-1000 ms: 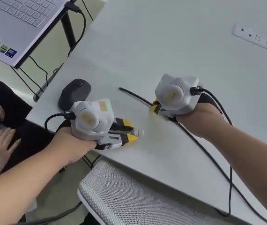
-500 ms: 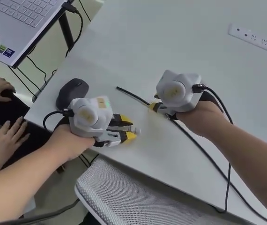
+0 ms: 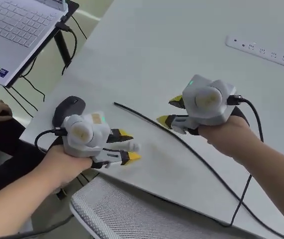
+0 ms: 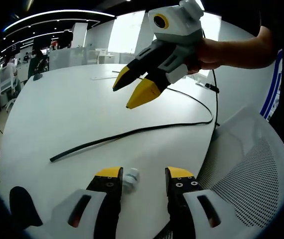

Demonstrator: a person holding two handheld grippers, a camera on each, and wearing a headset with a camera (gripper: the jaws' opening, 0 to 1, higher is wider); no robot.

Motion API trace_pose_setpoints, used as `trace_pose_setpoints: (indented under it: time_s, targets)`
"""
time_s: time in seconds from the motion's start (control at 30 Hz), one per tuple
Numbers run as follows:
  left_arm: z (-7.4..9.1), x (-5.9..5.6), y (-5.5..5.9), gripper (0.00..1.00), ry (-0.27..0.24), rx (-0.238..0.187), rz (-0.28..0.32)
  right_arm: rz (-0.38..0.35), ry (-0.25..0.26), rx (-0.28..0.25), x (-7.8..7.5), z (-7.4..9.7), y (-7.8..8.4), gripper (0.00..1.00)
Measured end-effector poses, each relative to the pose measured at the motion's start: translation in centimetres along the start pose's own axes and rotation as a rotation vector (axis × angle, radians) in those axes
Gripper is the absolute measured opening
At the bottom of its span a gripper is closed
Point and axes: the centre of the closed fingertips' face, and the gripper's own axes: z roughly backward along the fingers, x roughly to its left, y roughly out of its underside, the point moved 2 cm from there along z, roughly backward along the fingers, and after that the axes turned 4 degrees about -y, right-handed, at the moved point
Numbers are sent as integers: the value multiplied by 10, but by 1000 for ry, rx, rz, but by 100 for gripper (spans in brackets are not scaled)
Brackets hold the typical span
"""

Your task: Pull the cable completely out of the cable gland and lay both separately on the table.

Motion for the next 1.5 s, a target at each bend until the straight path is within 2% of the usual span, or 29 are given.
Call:
trace_pose_setpoints:
  time_s: [0.13,0.2,0.43,0.63,0.73,0.83,0.9,1.03,1.23,1.33,1.5]
  targets:
    - [6,-5,-8,40,-5,-15,31,-46,4,-54,6,25,1,38]
    - [10,-9,-15,42,-8,-31,48,-87,4,-98,9,39,2,41]
    - [24,-17,-32,49,-31,-59,57,-182,33,-215,17,90,12,50]
    - [30,-27,-43,55,-40,-73,61,-229,71,-283,26,127,26,58]
    - [32,-34,-47,59,-41,-75,60,-292,84,-324,36,143,38,61]
    - [36,-38,-48,63,-50,-80,59,-314,103,-339,45,154,53,64]
    - [38,-40,-49,64,-55,-88,76,-364,126,-365,49,162,66,66]
    - [43,-45,-49,65,-70,-88,89,-393,170,-366,58,177,94,69]
    - [45,-53,-47,72,-87,-88,95,-435,192,-355,68,188,126,73]
    - [46,-52,-41,75,-99,-67,115,-446,196,-352,73,190,135,75]
    - [48,-52,-35,82,-108,-54,105,-466,197,-375,78,193,143,83]
